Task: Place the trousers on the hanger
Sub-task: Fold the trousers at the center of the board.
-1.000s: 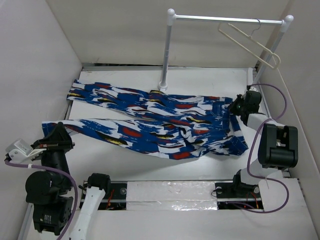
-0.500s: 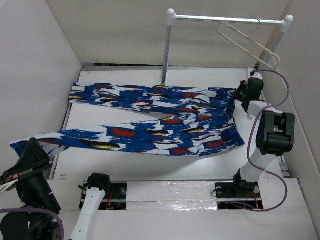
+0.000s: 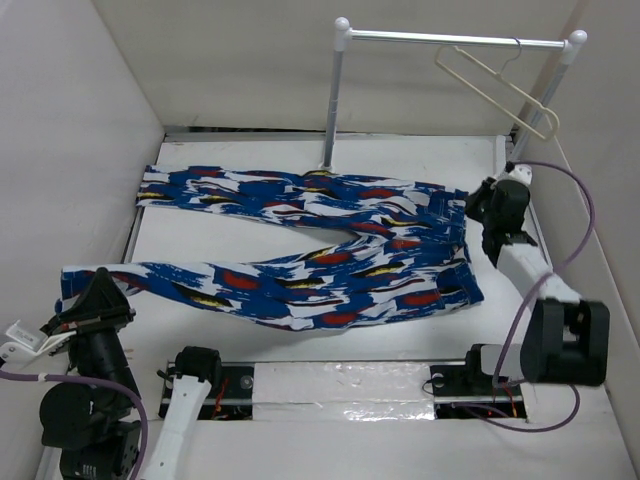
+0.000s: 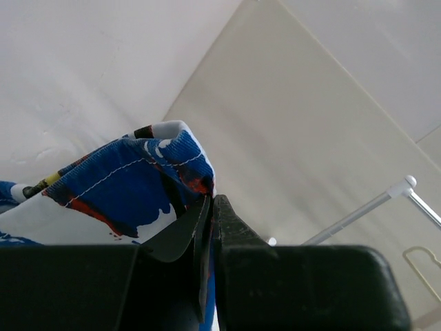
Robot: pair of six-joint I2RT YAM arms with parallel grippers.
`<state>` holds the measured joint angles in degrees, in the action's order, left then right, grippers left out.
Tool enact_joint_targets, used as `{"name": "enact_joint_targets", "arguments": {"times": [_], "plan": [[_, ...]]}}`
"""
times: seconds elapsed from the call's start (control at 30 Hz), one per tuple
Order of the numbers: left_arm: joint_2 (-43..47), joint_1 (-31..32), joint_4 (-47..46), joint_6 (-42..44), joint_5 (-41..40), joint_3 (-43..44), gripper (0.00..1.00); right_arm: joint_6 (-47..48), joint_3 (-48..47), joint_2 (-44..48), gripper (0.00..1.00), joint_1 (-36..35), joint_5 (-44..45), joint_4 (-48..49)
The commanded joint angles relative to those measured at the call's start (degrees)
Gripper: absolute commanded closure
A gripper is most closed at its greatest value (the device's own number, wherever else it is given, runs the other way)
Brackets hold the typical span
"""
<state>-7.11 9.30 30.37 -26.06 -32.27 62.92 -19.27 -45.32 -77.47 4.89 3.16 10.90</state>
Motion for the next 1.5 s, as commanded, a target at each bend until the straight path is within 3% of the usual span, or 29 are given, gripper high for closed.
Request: {"name": "enact_joint_targets", "arguments": {"times": [0.0, 0.13, 0.17, 0.23, 0.37, 0.47, 0.93, 1.0, 1.07, 1.13, 1.2, 1.23, 1.27, 1.37, 1.47], "plan": [[2.62, 0.28, -4.26, -0.65, 2.03, -1.47, 1.00, -1.22, 9.17, 12.81, 1.00, 0.21, 4.75, -4.99], [4.12, 0.98, -5.58, -1.62, 4.58, -4.37, 1.00, -0.16, 19.90, 23.39, 1.00, 3.18, 1.87, -7.55], [4.47, 1.51, -5.93, -1.71, 5.11, -5.51, 1.00, -0.24, 21.05, 23.94, 0.95, 3.98, -1.11, -8.51], [5.18, 2.03, -6.02, -1.62, 6.78, -6.40, 1.00, -0.86, 22.55, 23.86, 0.88, 4.61, -5.59, -8.87], [6.93, 2.57, -5.41, -0.31, 7.84, -7.54, 1.00, -3.22, 24.22, 21.58, 0.89, 3.21, -16.76, -5.39], [8.59, 2.57, -4.62, 0.13, 6.70, -7.46, 1.00, -6.30, 25.46, 18.96, 0.83, 1.45, -14.95, -0.46], [9.14, 2.57, -1.46, 0.66, 5.29, -6.05, 1.00, -8.60, 6.40, -11.19, 0.78, 2.59, -20.99, 7.65], [8.87, 2.57, -0.84, 0.75, 5.38, -6.49, 1.00, -8.51, 3.92, -14.28, 0.80, 3.11, -21.88, 7.91], [8.78, 2.57, -0.49, 0.84, 5.38, -7.36, 1.00, -8.07, 0.60, -15.34, 0.87, 3.11, -22.05, 7.91], [9.22, 2.57, -0.40, 0.75, 5.55, -8.07, 1.00, -7.46, -1.25, -14.82, 0.88, 3.11, -23.11, 7.39], [9.92, 2.57, -0.66, 0.49, 5.47, -9.12, 1.00, -6.67, -0.74, -10.89, 0.81, 2.59, -22.33, 6.07], [10.10, 2.57, -0.84, 0.49, 5.47, -9.47, 1.00, -5.44, -0.04, -8.94, 0.75, 2.59, -21.36, 5.37], [10.36, 2.57, -1.01, 0.40, 5.38, -10.17, 1.00, -4.56, 2.23, -6.75, 0.62, 2.59, -20.13, 3.28], [11.33, 2.57, -1.72, 0.14, 5.64, -11.41, 1.00, -2.88, 9.77, 3.35, 0.45, 3.46, -13.28, -2.08], [12.21, 3.09, -2.59, -0.30, 6.61, -12.90, 1.00, -3.49, 17.17, 14.69, 0.44, 7.58, -9.93, -5.61]]}}
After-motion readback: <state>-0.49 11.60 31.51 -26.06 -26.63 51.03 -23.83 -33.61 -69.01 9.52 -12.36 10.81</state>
